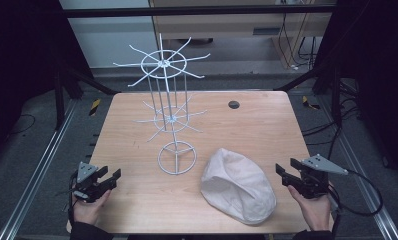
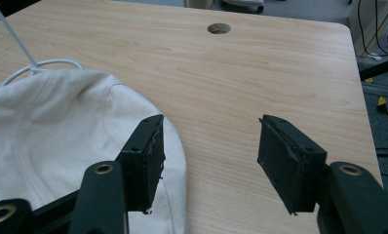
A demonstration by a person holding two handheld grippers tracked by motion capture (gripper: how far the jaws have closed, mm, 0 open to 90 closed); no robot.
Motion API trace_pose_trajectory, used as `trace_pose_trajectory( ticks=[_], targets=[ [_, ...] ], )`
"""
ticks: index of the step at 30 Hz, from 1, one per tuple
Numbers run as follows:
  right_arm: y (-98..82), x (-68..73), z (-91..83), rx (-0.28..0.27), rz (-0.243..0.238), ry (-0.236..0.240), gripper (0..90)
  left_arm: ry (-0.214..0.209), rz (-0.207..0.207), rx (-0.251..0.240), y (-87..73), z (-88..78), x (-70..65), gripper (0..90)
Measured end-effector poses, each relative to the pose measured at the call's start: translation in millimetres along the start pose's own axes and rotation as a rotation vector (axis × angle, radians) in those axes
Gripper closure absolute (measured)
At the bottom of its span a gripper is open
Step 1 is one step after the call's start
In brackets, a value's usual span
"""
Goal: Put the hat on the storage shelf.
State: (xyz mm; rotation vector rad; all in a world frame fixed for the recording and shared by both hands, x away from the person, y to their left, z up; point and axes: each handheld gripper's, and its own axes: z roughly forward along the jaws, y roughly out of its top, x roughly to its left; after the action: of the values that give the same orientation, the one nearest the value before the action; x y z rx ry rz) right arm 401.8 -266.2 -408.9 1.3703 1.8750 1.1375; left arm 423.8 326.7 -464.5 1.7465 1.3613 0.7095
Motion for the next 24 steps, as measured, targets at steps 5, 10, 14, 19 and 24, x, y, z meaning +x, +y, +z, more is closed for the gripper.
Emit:
trace_pose_trajectory(
  ticks=[5, 10, 14, 19, 24],
  targets=[
    [8.3, 7.8, -6.2, 0.004, -0.015, 0.034, 41.2, 0.007, 0.003, 0.009, -0.2, 0.7, 0.0, 45.4],
    [15.2, 16.4, -10.6, 0.013, -0.038, 0.064, 38.5, 0.006, 0.010, 0.015, -0.4, 1.5, -0.7, 45.2],
    [20.2, 24.7, -12.9, 0.019, -0.076, 0.081, 37.1, 0.009, 0.013, 0.019, -0.7, 1.9, -0.6, 44.6],
    [26.5, 34.9, -17.3, 0.023, -0.095, 0.102, 35.5, 0.009, 0.018, 0.025, -0.7, 2.5, -0.9, 44.2],
    [31.1, 45.2, -19.3, 0.031, -0.122, 0.122, 33.0, 0.011, 0.019, 0.027, -0.7, 3.2, -1.7, 43.9]
  ],
)
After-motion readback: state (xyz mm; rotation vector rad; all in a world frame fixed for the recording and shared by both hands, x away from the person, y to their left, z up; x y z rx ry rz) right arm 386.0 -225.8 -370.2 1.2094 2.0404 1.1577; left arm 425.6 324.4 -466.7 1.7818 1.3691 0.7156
